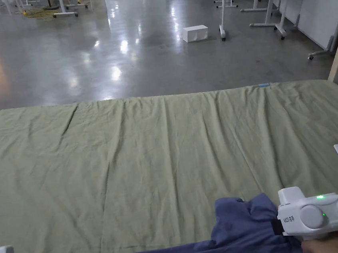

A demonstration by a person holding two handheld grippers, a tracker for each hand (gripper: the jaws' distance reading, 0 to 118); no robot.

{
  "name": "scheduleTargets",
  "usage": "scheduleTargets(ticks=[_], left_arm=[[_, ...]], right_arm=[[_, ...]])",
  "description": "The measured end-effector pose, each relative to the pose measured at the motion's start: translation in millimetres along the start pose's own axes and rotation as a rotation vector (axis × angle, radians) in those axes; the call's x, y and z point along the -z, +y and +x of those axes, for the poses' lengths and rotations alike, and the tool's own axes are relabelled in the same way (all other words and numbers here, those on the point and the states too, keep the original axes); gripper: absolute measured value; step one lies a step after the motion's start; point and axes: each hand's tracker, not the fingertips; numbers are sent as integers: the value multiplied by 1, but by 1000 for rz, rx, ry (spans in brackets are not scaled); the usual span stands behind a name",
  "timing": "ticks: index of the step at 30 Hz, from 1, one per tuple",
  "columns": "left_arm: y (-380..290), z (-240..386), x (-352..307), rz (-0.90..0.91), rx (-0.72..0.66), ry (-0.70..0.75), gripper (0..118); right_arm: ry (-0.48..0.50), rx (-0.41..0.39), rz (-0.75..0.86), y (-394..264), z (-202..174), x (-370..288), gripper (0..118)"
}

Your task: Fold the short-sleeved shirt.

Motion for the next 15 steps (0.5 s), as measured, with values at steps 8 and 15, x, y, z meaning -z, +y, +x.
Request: scheduleTargets(ticks=[8, 15], left_arm=[[-8, -10, -42, 68, -4, -44, 7], [-32, -20, -82, 100, 24, -79, 7]], right_arm=[[17, 22, 105, -34, 10, -78, 2], [1, 3, 152, -77, 9, -142, 2]])
